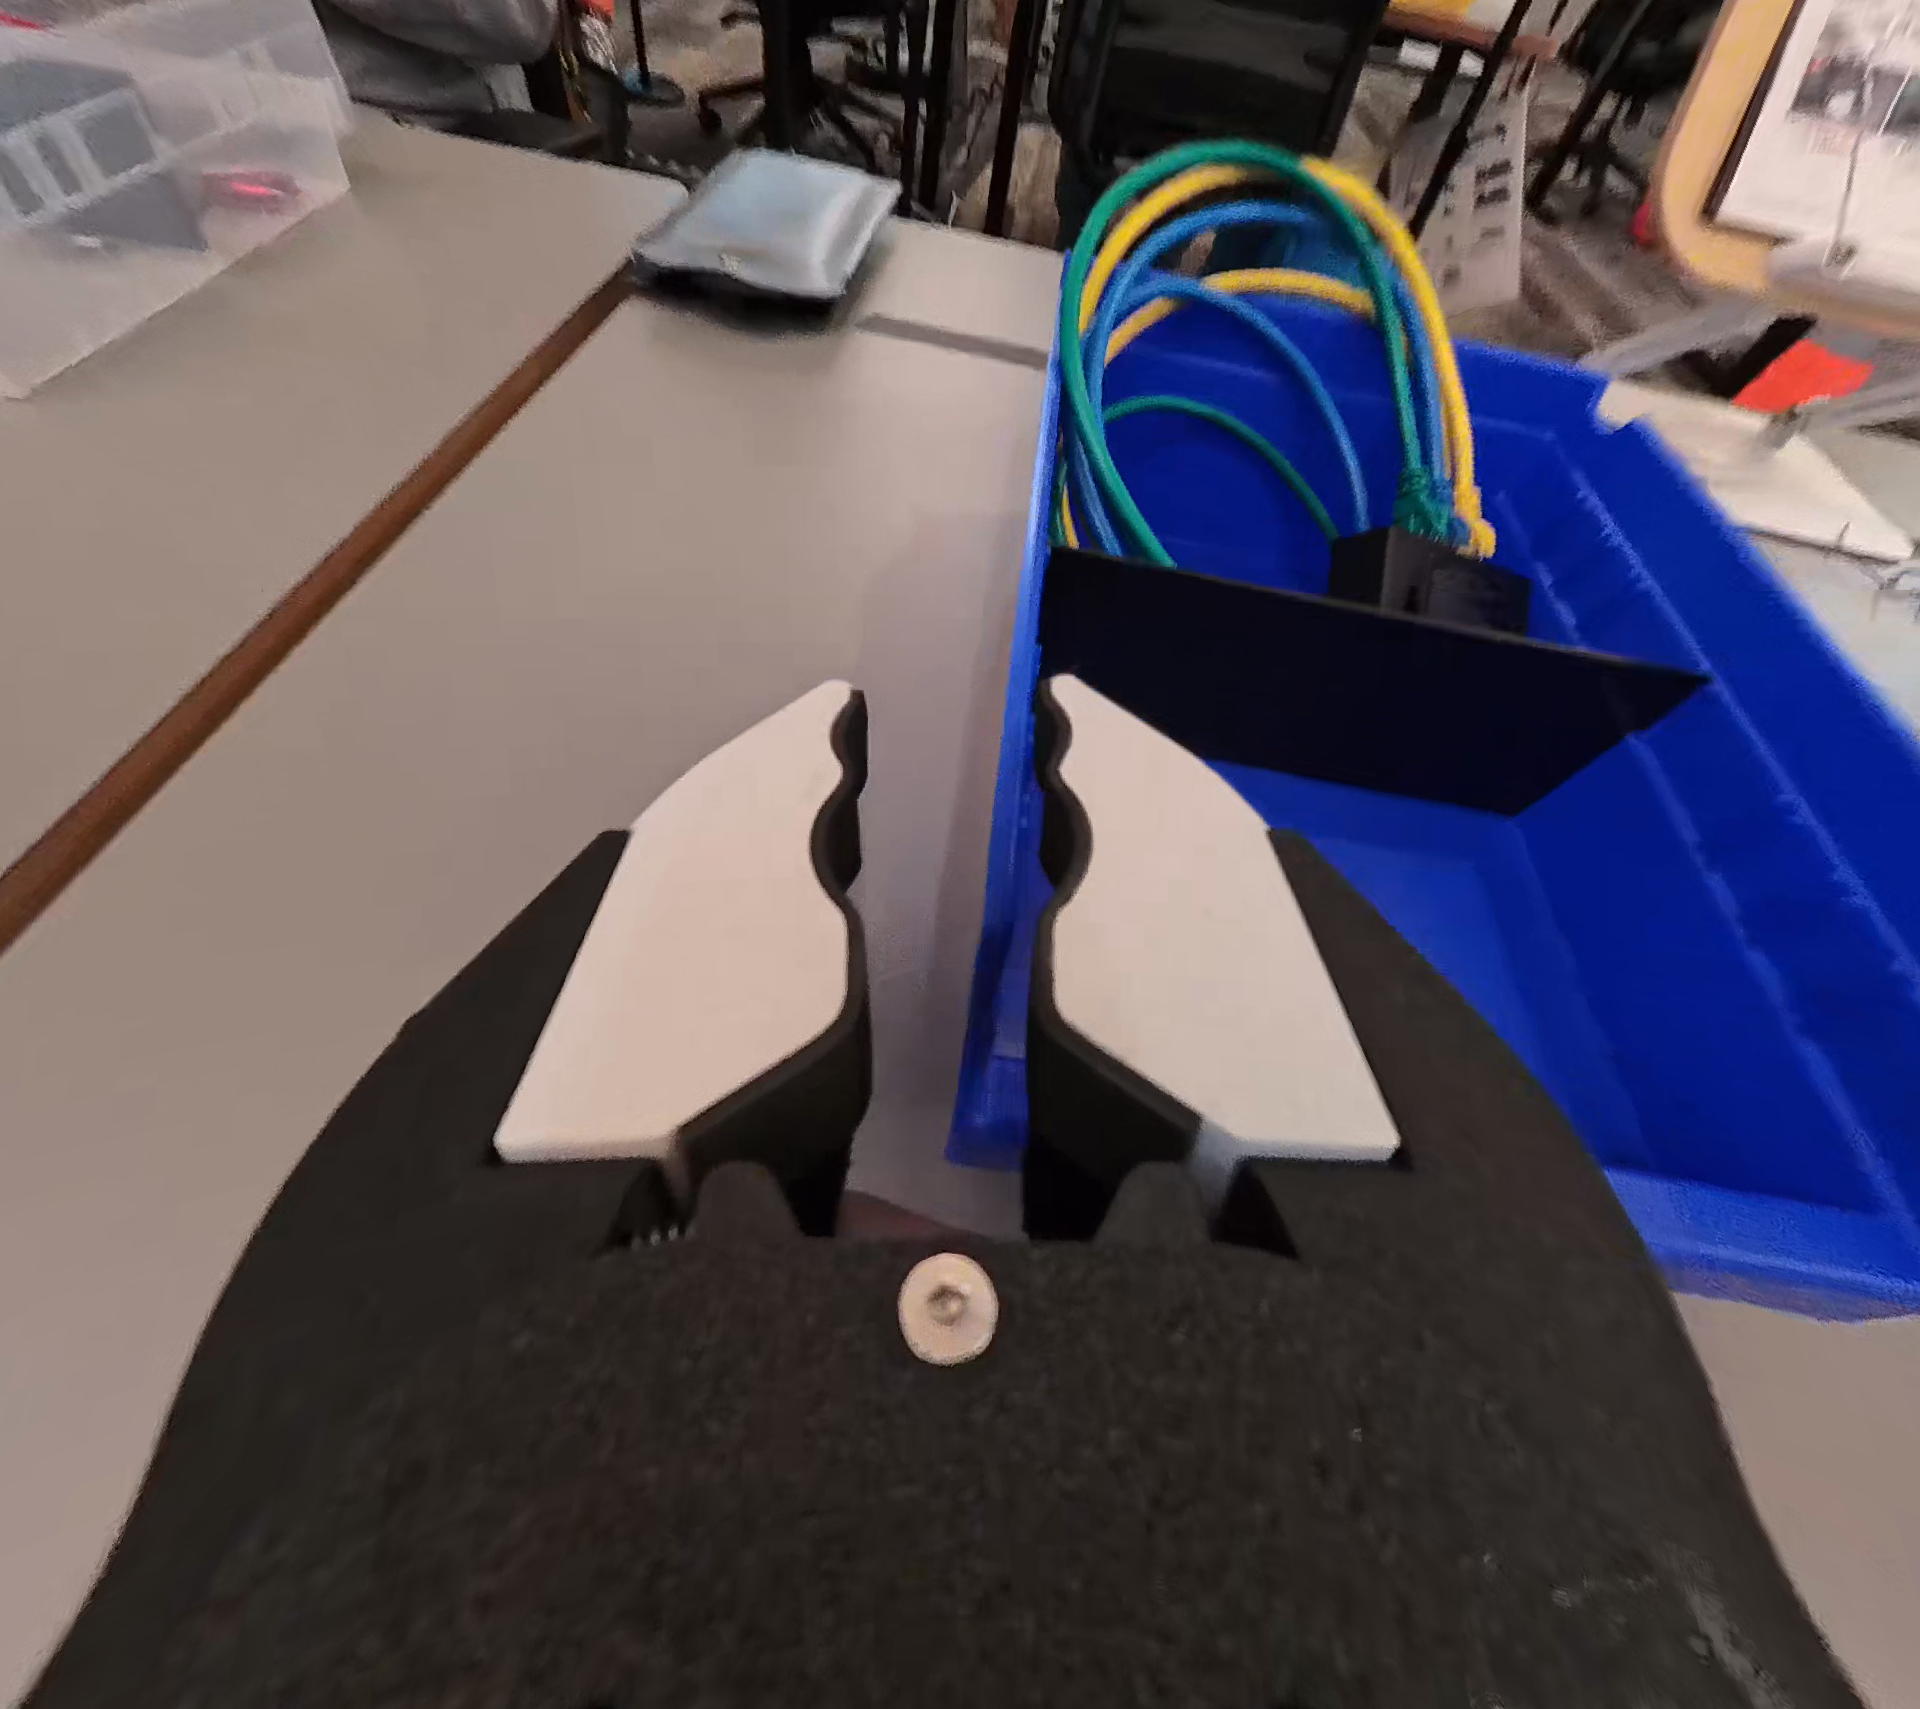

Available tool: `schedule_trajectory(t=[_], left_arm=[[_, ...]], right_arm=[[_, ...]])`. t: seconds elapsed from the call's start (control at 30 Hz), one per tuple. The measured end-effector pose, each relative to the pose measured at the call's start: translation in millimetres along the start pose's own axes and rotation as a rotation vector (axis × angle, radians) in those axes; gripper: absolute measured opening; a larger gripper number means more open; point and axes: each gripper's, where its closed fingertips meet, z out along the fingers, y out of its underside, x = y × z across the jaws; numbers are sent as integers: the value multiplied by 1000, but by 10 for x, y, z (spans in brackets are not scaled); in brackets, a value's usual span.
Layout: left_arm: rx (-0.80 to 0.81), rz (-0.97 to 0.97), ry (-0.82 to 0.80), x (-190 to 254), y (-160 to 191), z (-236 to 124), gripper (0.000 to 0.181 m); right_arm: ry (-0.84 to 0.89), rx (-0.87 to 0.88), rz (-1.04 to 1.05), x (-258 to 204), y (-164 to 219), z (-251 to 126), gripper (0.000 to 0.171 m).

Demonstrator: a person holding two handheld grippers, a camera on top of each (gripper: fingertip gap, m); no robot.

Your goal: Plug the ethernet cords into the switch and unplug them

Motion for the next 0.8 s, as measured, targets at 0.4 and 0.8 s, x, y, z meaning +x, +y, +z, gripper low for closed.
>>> schedule_trajectory(t=[0.4, 0.8], left_arm=[[30, 101, 183, 1458, 298, -737, 30], [-77, 257, 385, 2378, 821, -909, 32]], right_arm=[[79, -43, 412, 1012, 428, -1247, 57], [379, 116, 208, 1705, 302, -1629, 45]])
